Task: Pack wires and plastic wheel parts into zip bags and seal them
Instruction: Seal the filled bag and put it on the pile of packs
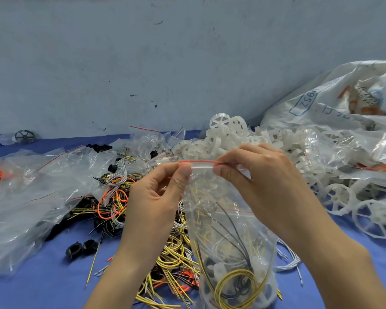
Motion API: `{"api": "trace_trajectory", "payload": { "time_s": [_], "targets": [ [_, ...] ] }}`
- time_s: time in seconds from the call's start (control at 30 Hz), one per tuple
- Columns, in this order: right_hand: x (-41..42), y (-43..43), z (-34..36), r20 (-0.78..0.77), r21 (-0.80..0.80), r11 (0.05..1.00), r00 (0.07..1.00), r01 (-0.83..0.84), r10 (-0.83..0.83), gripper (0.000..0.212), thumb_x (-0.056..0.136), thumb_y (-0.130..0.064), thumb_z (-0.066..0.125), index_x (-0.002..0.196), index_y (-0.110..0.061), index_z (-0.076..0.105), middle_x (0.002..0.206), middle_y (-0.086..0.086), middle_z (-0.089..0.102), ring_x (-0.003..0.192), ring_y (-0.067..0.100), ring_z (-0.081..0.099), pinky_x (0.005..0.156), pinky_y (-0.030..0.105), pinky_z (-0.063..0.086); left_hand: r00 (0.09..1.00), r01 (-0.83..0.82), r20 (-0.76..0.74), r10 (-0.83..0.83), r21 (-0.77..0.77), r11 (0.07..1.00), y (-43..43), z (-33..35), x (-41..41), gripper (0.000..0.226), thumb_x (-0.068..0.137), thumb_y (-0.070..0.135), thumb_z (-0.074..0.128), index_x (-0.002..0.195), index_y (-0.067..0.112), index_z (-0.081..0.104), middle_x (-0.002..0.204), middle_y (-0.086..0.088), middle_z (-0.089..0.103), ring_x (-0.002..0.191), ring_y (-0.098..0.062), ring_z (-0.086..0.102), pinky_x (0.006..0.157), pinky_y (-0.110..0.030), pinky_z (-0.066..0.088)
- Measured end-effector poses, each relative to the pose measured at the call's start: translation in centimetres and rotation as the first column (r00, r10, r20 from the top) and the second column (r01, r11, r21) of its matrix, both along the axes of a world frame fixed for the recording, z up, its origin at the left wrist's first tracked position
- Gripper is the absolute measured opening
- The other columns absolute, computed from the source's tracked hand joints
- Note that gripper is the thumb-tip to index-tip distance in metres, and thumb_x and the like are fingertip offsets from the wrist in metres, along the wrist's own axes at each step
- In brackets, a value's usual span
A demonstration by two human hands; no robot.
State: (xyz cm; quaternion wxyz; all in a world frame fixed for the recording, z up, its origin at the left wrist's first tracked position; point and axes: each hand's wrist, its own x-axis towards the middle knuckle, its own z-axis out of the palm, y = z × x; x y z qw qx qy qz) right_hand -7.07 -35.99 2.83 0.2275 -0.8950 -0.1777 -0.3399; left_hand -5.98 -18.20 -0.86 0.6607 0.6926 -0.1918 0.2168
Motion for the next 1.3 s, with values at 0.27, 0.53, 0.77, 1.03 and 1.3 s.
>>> {"api": "trace_trajectory", "payload": {
  "time_s": [0.27,0.53,0.77,1.03,1.3],
  "targets": [
    [0.1,0.3,0.0,0.006,-0.005,0.999,0.999,-0.054,0.054,0.02,0.093,-0.04,0.059,0.097,-0.027,0.073,0.091,-0.014,0.067,0.086,0.018,0.058,0.085,0.039,0.045,0.997,0.077,-0.017,-0.077,0.033,0.996,-0.4,0.4,0.0,0.012,0.09,0.03,0.064,0.091,0.025,0.074,0.07,0.009,0.068,0.065,-0.001,0.059,0.061,-0.011,0.047],
    [0.3,-0.1,-0.1,-0.014,0.017,0.995,0.995,-0.103,0.103,0.029,0.089,-0.05,0.051,0.097,-0.032,0.073,0.088,-0.024,0.062,0.088,0.013,0.055,0.089,0.036,0.043,0.997,0.057,-0.051,-0.056,0.021,0.998,-0.2,0.3,0.3,0.012,0.086,0.035,0.067,0.093,0.031,0.075,0.073,0.006,0.071,0.065,-0.006,0.058,0.061,-0.014,0.047],
    [0.2,-1.1,0.1,-0.025,0.02,0.998,0.998,-0.065,0.066,0.032,0.087,-0.055,0.048,0.096,-0.036,0.073,0.088,-0.022,0.065,0.089,0.012,0.053,0.088,0.032,0.041,0.995,0.08,-0.071,-0.073,0.098,0.992,0.6,1.1,0.1,0.017,0.08,0.04,0.067,0.092,0.031,0.074,0.082,-0.003,0.072,0.069,-0.014,0.061,0.062,-0.015,0.046],
    [0.0,-1.0,0.1,-0.018,-0.009,0.997,0.997,-0.073,0.073,0.03,0.09,-0.05,0.05,0.096,-0.033,0.073,0.087,-0.018,0.065,0.086,0.016,0.055,0.087,0.038,0.044,0.994,0.107,-0.043,-0.1,0.224,0.969,0.3,1.8,0.2,0.014,0.082,0.036,0.069,0.093,0.032,0.076,0.091,0.015,0.075,0.079,-0.015,0.072,0.068,-0.022,0.056],
    [0.1,-1.8,0.1,-0.045,0.013,0.997,0.996,-0.078,0.078,0.043,0.084,-0.061,0.041,0.094,-0.035,0.074,0.084,-0.024,0.061,0.088,0.011,0.051,0.09,0.035,0.042,0.999,0.042,-0.032,-0.035,0.244,0.969,0.5,1.9,-0.1,0.018,0.077,0.046,0.068,0.092,0.037,0.074,0.09,0.018,0.074,0.077,-0.026,0.07,0.068,-0.035,0.057]
  ]
}}
